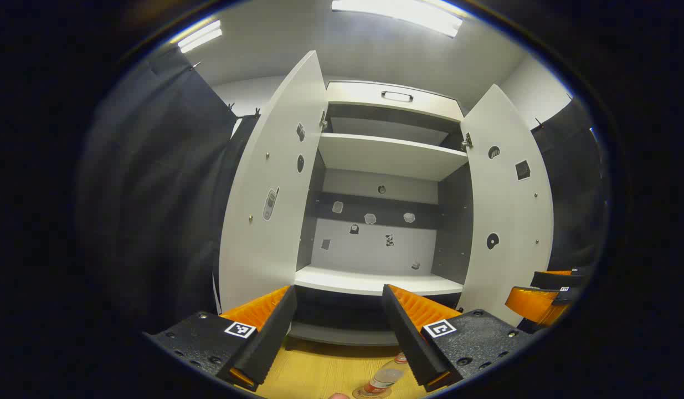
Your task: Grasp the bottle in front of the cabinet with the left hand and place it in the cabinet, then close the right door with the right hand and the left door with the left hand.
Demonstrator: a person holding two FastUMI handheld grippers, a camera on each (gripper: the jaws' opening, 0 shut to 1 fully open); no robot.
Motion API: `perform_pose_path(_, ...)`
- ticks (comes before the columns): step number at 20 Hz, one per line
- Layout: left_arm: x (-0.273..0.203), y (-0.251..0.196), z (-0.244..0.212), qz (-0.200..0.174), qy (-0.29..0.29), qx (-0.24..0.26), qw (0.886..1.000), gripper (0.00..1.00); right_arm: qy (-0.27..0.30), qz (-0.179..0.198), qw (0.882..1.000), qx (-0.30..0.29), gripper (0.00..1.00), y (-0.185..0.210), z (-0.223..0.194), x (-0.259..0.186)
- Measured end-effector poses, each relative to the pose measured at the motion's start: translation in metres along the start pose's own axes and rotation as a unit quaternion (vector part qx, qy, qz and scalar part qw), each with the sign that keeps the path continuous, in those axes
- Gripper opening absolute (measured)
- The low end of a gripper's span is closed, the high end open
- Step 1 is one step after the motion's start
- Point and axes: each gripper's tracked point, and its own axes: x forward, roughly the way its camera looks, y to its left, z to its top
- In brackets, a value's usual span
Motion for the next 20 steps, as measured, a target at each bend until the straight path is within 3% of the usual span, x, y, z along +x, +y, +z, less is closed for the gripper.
perform_pose_path(20, -0.003, -0.003, 0.018, -0.009, -0.025, 0.019, 0.999, 0.94, 0.002, -0.009, 0.999, 0.034, 0.98, -0.008, -0.003, -0.004)
